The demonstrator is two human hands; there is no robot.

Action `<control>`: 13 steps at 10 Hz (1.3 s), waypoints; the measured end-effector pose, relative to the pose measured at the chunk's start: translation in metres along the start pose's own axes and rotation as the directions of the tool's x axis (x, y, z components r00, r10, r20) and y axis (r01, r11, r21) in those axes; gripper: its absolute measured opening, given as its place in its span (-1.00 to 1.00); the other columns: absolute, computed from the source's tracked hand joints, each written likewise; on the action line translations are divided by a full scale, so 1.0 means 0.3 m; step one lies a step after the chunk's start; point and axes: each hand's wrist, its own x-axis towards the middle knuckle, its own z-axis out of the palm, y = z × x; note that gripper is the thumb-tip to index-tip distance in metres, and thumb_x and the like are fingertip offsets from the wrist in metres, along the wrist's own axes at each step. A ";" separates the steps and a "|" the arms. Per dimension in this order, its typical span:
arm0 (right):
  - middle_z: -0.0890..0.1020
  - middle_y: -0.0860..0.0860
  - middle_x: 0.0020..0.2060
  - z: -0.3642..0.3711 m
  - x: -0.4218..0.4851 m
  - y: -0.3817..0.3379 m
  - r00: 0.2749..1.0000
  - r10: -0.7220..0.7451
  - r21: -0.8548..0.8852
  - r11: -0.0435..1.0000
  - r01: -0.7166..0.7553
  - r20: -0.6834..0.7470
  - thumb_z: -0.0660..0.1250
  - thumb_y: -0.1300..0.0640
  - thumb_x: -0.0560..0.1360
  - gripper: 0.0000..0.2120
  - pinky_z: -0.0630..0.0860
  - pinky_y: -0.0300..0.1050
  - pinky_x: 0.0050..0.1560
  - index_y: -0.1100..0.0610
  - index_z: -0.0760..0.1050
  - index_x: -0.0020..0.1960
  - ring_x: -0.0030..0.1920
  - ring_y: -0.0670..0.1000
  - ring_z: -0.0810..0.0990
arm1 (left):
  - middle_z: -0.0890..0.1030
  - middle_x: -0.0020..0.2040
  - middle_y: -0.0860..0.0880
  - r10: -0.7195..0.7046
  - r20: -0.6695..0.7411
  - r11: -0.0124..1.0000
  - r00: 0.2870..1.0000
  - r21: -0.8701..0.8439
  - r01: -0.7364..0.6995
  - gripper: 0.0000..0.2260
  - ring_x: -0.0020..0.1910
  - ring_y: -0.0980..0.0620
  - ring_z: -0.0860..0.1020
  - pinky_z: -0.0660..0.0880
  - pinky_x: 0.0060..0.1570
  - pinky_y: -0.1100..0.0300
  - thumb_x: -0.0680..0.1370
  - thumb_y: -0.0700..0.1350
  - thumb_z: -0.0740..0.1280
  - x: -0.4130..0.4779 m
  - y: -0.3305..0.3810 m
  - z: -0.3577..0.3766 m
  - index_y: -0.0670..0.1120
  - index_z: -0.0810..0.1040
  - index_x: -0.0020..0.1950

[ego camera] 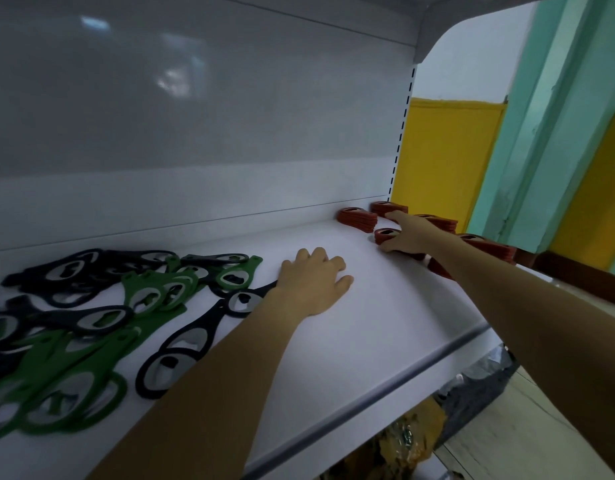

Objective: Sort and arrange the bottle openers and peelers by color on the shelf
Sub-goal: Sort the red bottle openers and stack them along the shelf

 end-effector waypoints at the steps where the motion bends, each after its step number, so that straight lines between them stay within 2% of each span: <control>1: 0.29 0.12 0.43 -0.004 0.019 -0.014 1.000 -0.008 -0.013 1.000 0.008 0.013 0.40 -0.03 0.43 -0.24 0.31 -0.06 0.26 0.13 0.10 0.49 0.37 0.16 0.31 | 0.33 0.36 -0.05 -0.002 -0.004 1.000 1.000 -0.002 0.002 -0.61 0.33 -0.10 0.26 0.27 0.23 -0.01 0.62 0.13 0.03 0.000 0.000 0.001 0.04 0.31 0.40; 4: 0.28 0.12 0.43 -0.002 0.047 -0.005 1.000 0.003 0.023 1.000 -0.003 -0.001 0.39 -0.03 0.44 -0.27 0.30 -0.07 0.28 0.20 0.15 0.46 0.37 0.15 0.31 | 0.32 0.35 -0.04 -0.005 -0.008 1.000 1.000 -0.001 0.005 -0.61 0.32 -0.08 0.26 0.26 0.23 0.00 0.61 0.14 0.03 0.004 0.001 0.001 0.05 0.31 0.39; 6: 0.24 0.09 0.46 -0.015 0.034 0.004 0.999 -0.039 -0.005 0.999 0.039 0.027 0.36 -0.09 0.45 -0.28 0.25 -0.07 0.32 0.13 0.15 0.48 0.41 0.13 0.26 | 0.32 0.35 -0.04 -0.009 -0.004 1.000 1.000 -0.005 0.009 -0.62 0.33 -0.08 0.25 0.25 0.24 0.00 0.61 0.14 0.03 0.003 0.002 0.001 0.06 0.31 0.39; 7: 0.32 0.07 0.41 -0.043 0.027 0.009 0.998 -0.066 -0.013 0.998 0.066 0.023 0.34 -0.06 0.48 -0.45 0.27 -0.08 0.29 0.08 0.32 0.40 0.37 0.11 0.31 | 0.32 0.35 -0.04 -0.010 -0.003 1.000 1.000 -0.007 0.010 -0.62 0.32 -0.08 0.26 0.26 0.23 0.00 0.61 0.14 0.03 0.003 0.001 0.001 0.06 0.31 0.39; 9: 0.49 0.09 0.25 -0.057 0.013 0.020 0.998 -0.058 0.030 0.998 0.059 -0.034 0.37 0.03 0.47 -0.61 0.34 -0.17 0.00 0.15 0.49 0.25 0.19 0.08 0.45 | 0.31 0.36 -0.03 -0.010 0.001 1.000 1.000 -0.002 0.010 -0.62 0.33 -0.07 0.25 0.26 0.23 0.01 0.61 0.14 0.03 0.003 0.003 0.002 0.06 0.30 0.39; 10: 0.53 0.09 0.18 -0.059 0.000 0.019 0.998 -0.032 0.074 0.997 0.036 -0.046 0.39 0.03 0.46 -0.63 0.34 -0.19 -0.11 0.18 0.52 0.21 0.00 0.00 0.43 | 0.31 0.36 -0.03 -0.009 0.002 1.000 1.000 -0.001 0.009 -0.62 0.33 -0.08 0.25 0.26 0.23 0.00 0.62 0.14 0.02 0.004 0.002 0.001 0.06 0.30 0.40; 11: 0.56 0.09 0.12 -0.060 -0.013 0.020 0.998 -0.035 0.101 0.994 0.040 -0.047 0.38 0.04 0.47 -0.66 0.34 -0.23 -0.29 0.20 0.54 0.17 -0.04 -0.01 0.42 | 0.32 0.36 -0.04 -0.010 0.001 1.000 1.000 -0.002 0.010 -0.61 0.33 -0.08 0.25 0.26 0.24 0.00 0.61 0.14 0.03 0.004 0.002 0.001 0.06 0.30 0.40; 12: 0.57 0.11 0.11 -0.059 -0.018 0.023 0.997 -0.024 0.145 0.989 0.034 -0.072 0.38 0.05 0.47 -0.68 0.37 -0.18 -0.12 0.21 0.55 0.14 0.01 0.06 0.48 | 0.31 0.36 -0.04 -0.009 0.004 1.000 1.000 -0.004 0.009 -0.61 0.33 -0.08 0.25 0.25 0.24 0.00 0.62 0.14 0.03 0.002 0.004 0.001 0.06 0.30 0.40; 13: 0.58 0.12 0.09 -0.060 -0.021 0.026 0.997 -0.001 0.165 0.986 0.014 -0.079 0.38 0.05 0.47 -0.69 0.35 -0.16 -0.09 0.23 0.56 0.12 -0.04 0.02 0.46 | 0.31 0.36 -0.04 -0.007 0.000 1.000 1.000 -0.001 0.007 -0.61 0.33 -0.08 0.25 0.26 0.24 0.00 0.62 0.14 0.02 0.001 0.003 0.000 0.05 0.30 0.40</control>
